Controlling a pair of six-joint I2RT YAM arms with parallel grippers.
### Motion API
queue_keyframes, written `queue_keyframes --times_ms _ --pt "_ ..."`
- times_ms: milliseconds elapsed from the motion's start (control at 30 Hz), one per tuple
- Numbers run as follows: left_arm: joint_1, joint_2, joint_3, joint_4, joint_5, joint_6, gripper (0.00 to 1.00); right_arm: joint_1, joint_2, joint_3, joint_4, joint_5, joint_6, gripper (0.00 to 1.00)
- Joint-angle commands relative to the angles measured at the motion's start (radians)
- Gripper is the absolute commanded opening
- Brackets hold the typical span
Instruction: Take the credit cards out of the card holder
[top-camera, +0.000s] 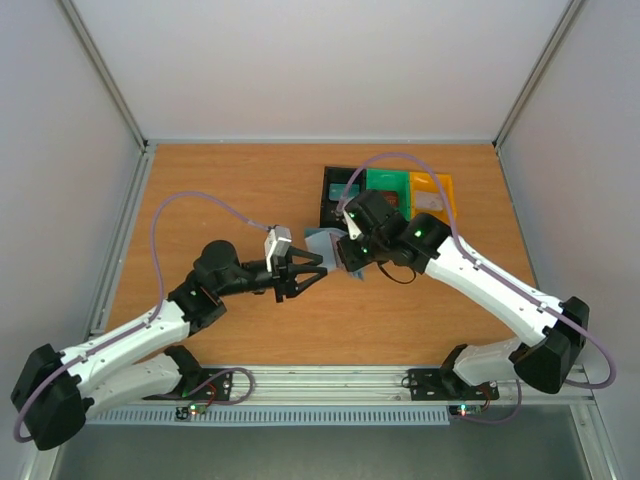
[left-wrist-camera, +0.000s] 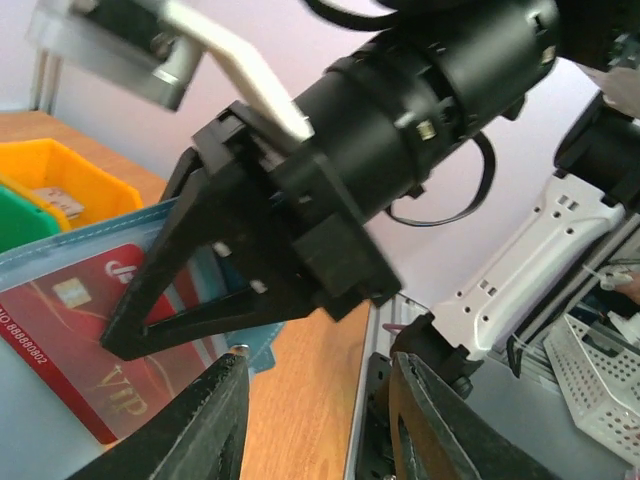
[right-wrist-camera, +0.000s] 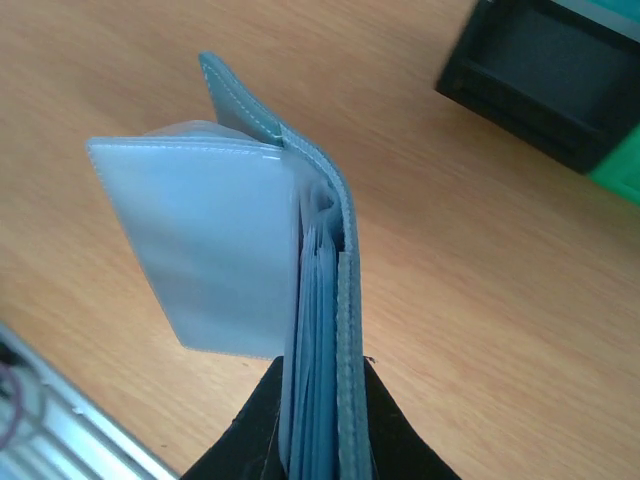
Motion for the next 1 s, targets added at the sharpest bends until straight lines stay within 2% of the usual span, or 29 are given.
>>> queue_keyframes --times_ms 0,67,200,367,633,767,967 --pt "-0.004 0.006 -0.015 0.013 -0.052 -0.057 0.40 0.007 -0.043 0.017 0.126 -0.173 -0.049 0.01" --pt "-0.004 0.004 -0.023 -0.014 -0.099 -0.077 0.39 0.007 -0.061 0.000 0.161 -0.271 -0.081 0.01" --pt "0.000 -0.013 -0.037 -0.090 -0.228 -0.091 0.31 0.006 -0.120 -0.035 0.204 -0.374 -0.142 0.01" --pt "0.017 -0.031 -0.042 -0.087 -0.222 -0.076 0.31 0.001 -0.219 -0.083 0.217 -0.499 -0.230 0.02" --pt "0.024 -0.028 -0.030 0.017 -0.017 -0.022 0.31 0.001 -0.272 -0.130 0.284 -0.683 -0.312 0.05" --pt "0.024 -0.031 -0.018 0.065 0.061 -0.008 0.25 0.001 -0.249 -0.138 0.294 -0.654 -0.345 0.05" --pt "0.024 -0.039 -0.009 0.105 0.083 0.005 0.14 -0.026 -0.217 -0.164 0.334 -0.673 -0.361 0.06"
